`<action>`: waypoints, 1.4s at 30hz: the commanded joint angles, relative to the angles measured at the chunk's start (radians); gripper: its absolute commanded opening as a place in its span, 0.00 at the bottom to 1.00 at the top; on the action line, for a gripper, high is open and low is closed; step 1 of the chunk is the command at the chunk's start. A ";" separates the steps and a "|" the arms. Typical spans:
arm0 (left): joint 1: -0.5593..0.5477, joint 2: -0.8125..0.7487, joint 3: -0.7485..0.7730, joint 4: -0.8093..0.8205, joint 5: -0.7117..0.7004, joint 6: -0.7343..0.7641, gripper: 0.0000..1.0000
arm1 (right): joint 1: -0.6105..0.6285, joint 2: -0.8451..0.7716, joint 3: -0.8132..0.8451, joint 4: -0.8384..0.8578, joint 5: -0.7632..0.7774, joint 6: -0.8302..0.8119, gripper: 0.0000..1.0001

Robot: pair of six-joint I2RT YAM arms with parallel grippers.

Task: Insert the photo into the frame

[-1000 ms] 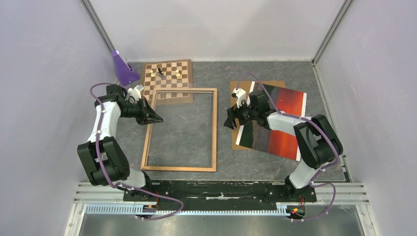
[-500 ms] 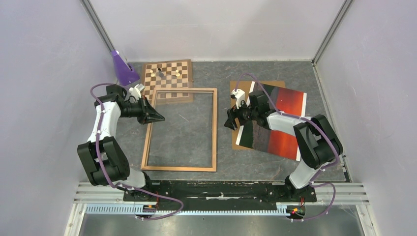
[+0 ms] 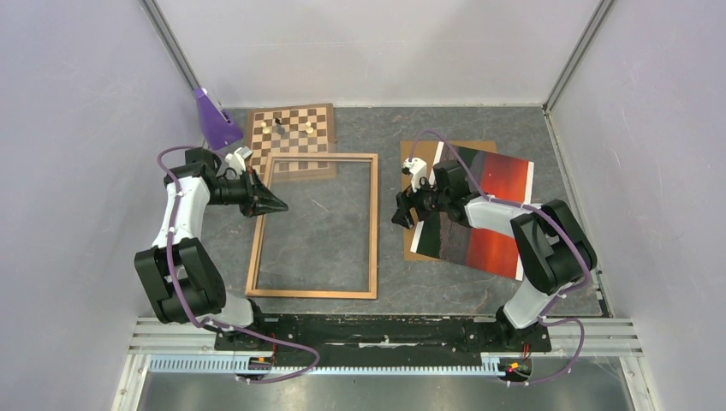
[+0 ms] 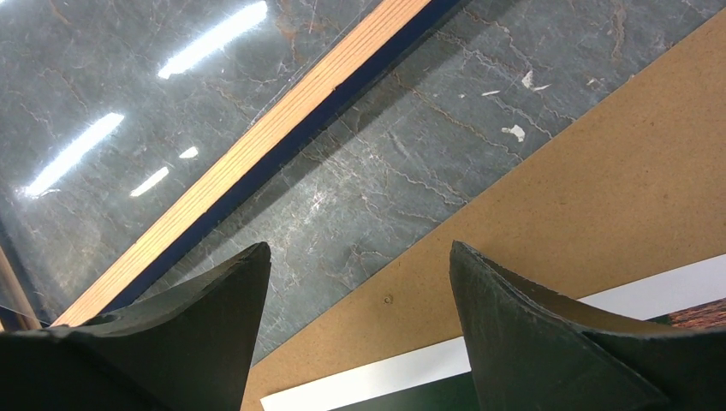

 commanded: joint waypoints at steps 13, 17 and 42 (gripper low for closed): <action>0.012 0.011 0.045 -0.036 0.091 -0.050 0.02 | 0.005 -0.040 -0.013 0.010 0.012 -0.016 0.79; 0.012 0.014 0.048 -0.040 0.093 -0.051 0.02 | 0.005 -0.043 -0.013 0.009 0.015 -0.018 0.79; 0.015 0.013 0.042 -0.037 0.111 -0.066 0.02 | 0.005 -0.038 -0.013 0.009 0.013 -0.015 0.78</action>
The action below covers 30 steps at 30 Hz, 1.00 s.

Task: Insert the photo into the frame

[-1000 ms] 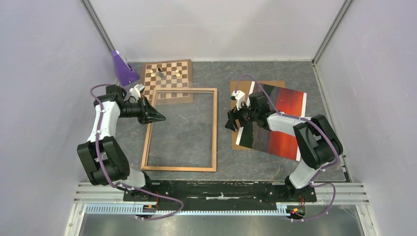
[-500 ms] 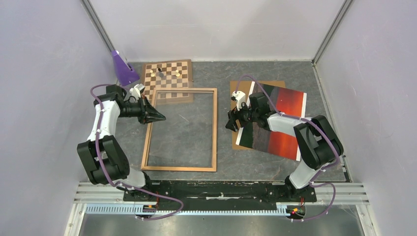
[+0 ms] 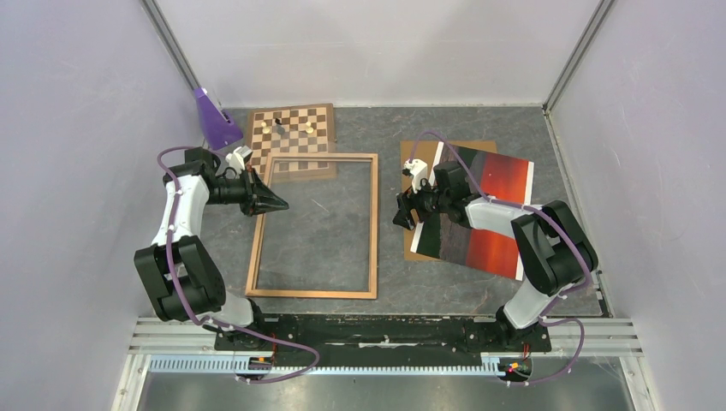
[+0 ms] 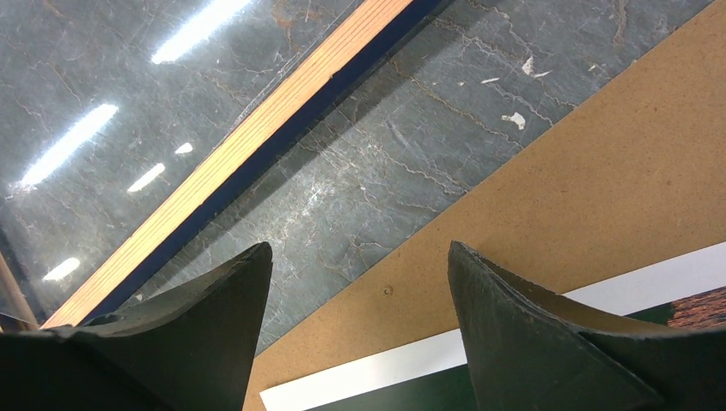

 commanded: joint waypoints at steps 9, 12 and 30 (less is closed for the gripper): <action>0.014 0.006 0.029 -0.001 0.082 -0.085 0.02 | 0.004 -0.029 -0.002 0.014 0.004 -0.014 0.78; 0.014 0.002 0.027 -0.001 0.071 -0.080 0.02 | 0.005 -0.027 0.000 0.014 0.002 -0.014 0.78; 0.014 0.005 -0.002 -0.015 0.024 0.013 0.02 | 0.005 -0.035 -0.005 0.018 0.000 -0.015 0.78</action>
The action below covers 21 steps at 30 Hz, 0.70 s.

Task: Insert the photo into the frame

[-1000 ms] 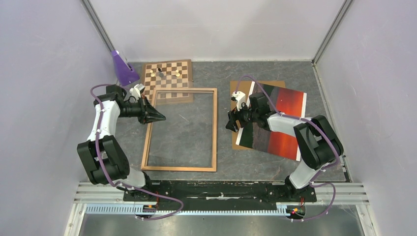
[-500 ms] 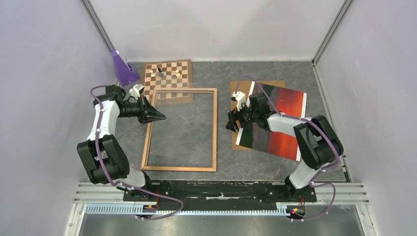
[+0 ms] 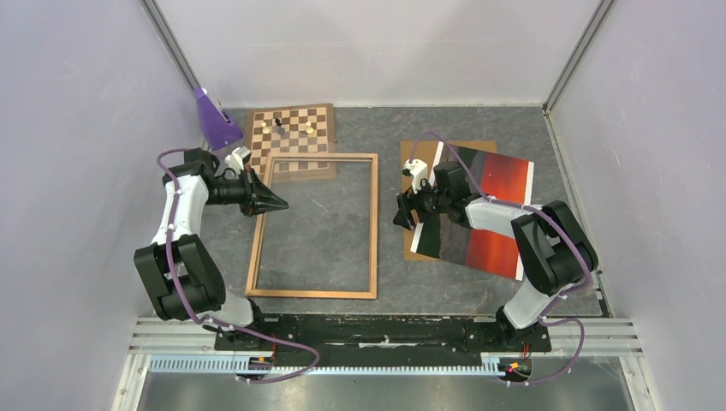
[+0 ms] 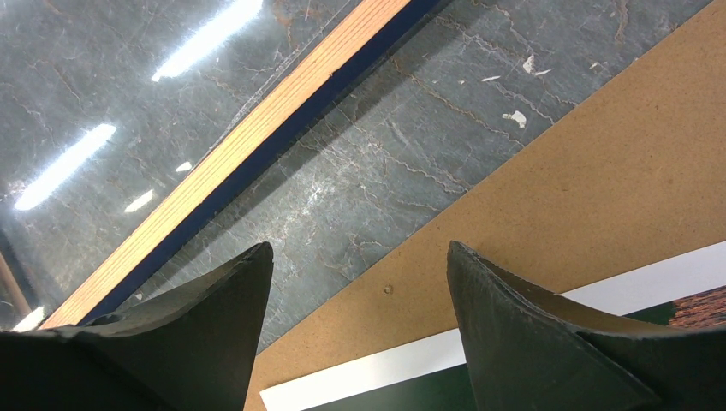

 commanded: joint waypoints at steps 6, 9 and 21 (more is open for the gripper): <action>0.004 -0.005 -0.010 -0.014 0.000 0.046 0.02 | 0.005 -0.032 -0.002 0.018 -0.001 -0.015 0.78; 0.003 -0.004 -0.014 -0.014 0.000 0.045 0.02 | 0.005 -0.029 0.000 0.019 0.000 -0.015 0.77; 0.001 -0.010 -0.021 -0.018 -0.010 0.059 0.02 | 0.005 -0.027 0.001 0.019 0.000 -0.015 0.77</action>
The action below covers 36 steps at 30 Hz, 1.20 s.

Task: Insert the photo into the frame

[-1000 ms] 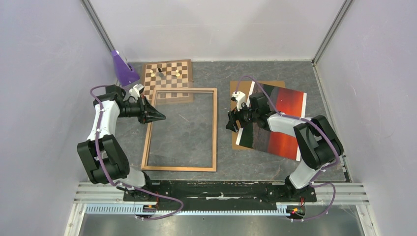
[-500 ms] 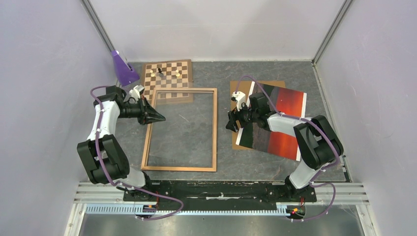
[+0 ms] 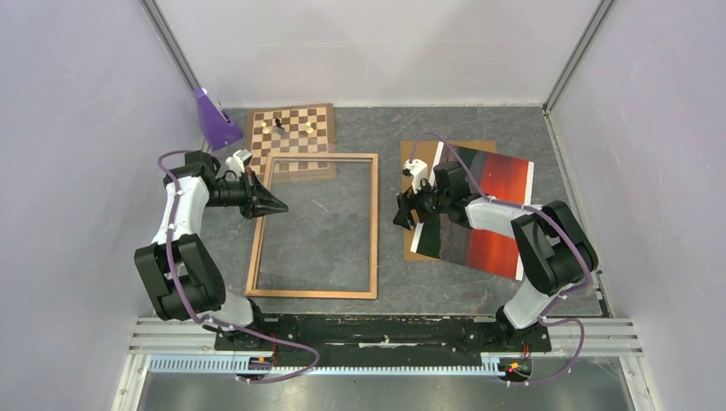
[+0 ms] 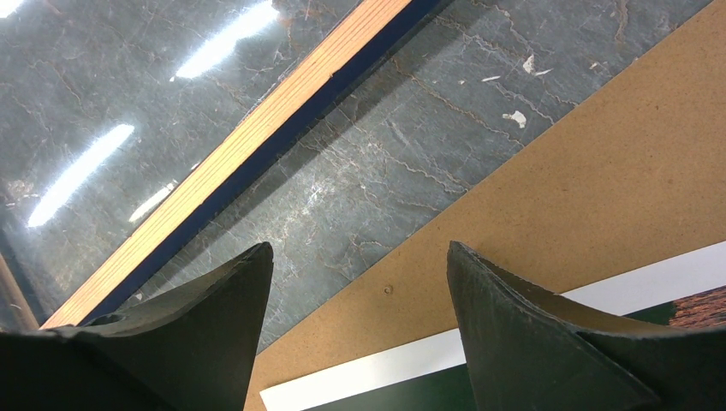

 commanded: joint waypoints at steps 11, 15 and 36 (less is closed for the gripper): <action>-0.007 0.000 0.000 -0.023 0.021 0.064 0.02 | 0.004 -0.021 0.004 0.017 0.000 -0.017 0.77; -0.015 0.005 0.001 -0.023 0.035 0.079 0.02 | 0.005 -0.024 0.003 0.016 0.002 -0.019 0.78; -0.039 0.020 0.023 -0.039 0.034 0.101 0.02 | 0.005 -0.021 0.007 0.012 0.001 -0.022 0.77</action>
